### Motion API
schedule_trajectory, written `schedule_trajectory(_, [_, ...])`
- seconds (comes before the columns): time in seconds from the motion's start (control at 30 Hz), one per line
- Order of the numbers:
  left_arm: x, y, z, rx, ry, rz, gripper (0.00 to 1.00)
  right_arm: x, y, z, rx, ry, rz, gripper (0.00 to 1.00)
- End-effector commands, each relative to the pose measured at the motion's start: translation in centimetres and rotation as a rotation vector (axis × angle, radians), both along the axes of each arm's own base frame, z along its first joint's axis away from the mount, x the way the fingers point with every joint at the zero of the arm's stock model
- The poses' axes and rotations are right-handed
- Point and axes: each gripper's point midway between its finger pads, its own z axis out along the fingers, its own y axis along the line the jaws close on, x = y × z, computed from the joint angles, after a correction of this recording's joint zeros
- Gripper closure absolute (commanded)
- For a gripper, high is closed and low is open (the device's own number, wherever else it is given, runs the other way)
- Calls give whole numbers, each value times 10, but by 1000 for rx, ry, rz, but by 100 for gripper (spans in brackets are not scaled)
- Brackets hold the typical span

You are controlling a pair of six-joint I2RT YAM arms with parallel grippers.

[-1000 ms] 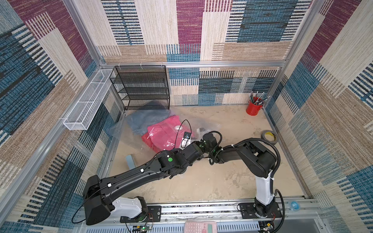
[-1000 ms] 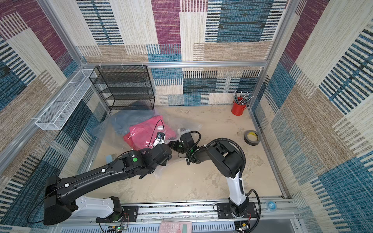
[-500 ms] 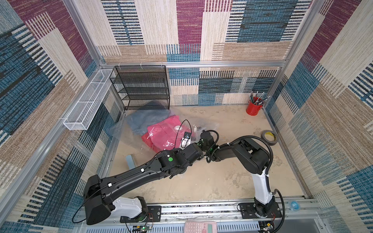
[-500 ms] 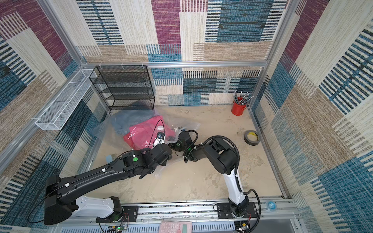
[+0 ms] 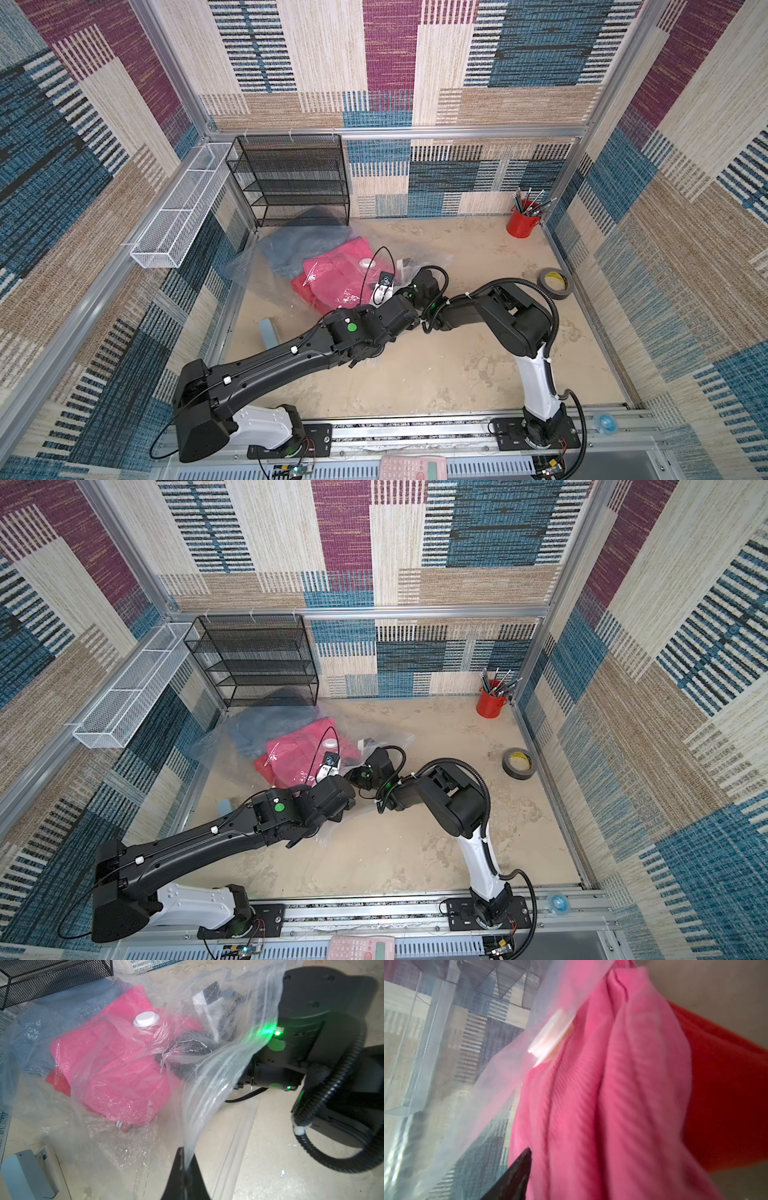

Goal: Take the trousers out of the vacuum bag
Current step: Take out the trousers from the vacuum bag.

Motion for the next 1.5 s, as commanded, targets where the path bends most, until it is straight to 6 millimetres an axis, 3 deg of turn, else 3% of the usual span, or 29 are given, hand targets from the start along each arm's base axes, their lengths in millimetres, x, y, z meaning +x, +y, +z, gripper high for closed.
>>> schedule_trajectory(0.0, [0, -1, 3, -23, 1, 8, 100, 3, 12, 12, 67, -15, 26, 33])
schedule_trajectory(0.13, [0, -1, 3, -25, 2, 8, 100, 11, 16, 3, 61, 0, 19, 33])
schedule_trajectory(0.2, [0, -1, 3, -25, 2, 11, 100, 14, 18, 5, 68, -10, 21, 39])
schedule_trajectory(0.43, [0, 1, -5, -14, 8, 27, 100, 11, 8, 47, 75, -107, -2, 98])
schedule_trajectory(0.47, [0, 2, -7, -13, 6, 31, 100, 9, 4, 53, 69, -117, -13, 100])
schedule_trajectory(0.57, [2, 3, -12, -11, 5, 49, 100, 0, -12, 66, 59, -133, -35, 100])
schedule_trajectory(0.9, [7, -1, -17, -26, -2, 56, 100, -35, -55, 72, 19, -113, -63, 100])
schedule_trajectory(1.17, [9, 0, -25, -24, -4, 60, 100, -62, -96, 92, -15, -142, -100, 100])
schedule_trajectory(1.47, [9, 0, -32, -33, 1, 59, 100, -96, -154, 79, -100, -111, -147, 100])
